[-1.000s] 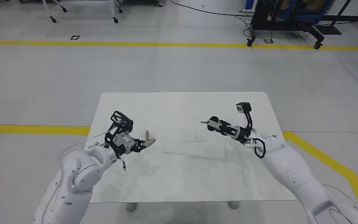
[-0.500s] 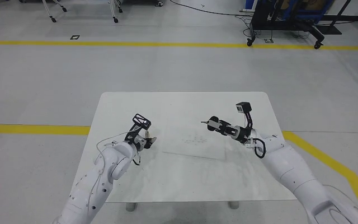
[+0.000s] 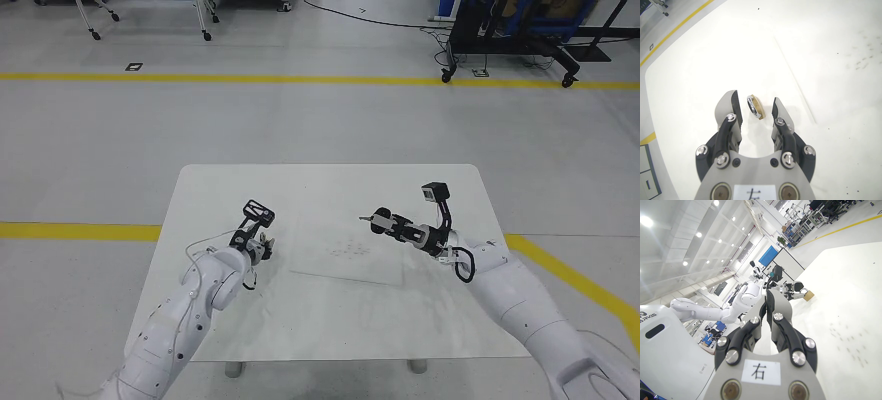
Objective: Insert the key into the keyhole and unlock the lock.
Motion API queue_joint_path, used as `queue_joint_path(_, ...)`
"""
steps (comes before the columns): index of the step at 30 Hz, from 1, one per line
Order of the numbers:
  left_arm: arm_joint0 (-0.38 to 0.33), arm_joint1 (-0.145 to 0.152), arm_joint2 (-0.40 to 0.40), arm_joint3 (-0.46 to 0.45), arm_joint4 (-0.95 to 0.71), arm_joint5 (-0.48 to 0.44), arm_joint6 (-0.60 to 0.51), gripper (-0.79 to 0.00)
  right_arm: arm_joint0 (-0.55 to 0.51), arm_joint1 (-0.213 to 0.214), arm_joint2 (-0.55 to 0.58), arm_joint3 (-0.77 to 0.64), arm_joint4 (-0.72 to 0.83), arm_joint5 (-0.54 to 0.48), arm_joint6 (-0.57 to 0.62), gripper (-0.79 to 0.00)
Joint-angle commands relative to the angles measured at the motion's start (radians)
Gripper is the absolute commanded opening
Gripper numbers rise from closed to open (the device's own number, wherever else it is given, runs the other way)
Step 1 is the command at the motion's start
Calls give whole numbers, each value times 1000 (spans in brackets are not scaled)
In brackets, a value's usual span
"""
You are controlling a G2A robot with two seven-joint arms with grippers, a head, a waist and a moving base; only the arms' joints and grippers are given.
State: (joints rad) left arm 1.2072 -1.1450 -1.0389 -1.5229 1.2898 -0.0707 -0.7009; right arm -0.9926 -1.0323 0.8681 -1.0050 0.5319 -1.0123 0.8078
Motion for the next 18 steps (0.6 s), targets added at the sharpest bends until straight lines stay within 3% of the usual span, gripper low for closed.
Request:
queue_joint_path(1, -3, -2, 4, 4, 23, 20, -8, -449, 0, 0, 0, 0, 0, 0, 0, -785)
queue_joint_path(9, 5, -7, 4, -2, 38, 27, -15, -459, 0, 0, 0, 0, 0, 0, 0, -785)
queue_joint_path(14, 13, -9, -3, -10, 35, 15, -20, -603, 0, 0, 0, 0, 0, 0, 0, -785)
queue_joint_path(18, 16, -12, -3, -7, 40, 17, -16, -594, 0, 0, 0, 0, 0, 0, 0, -785)
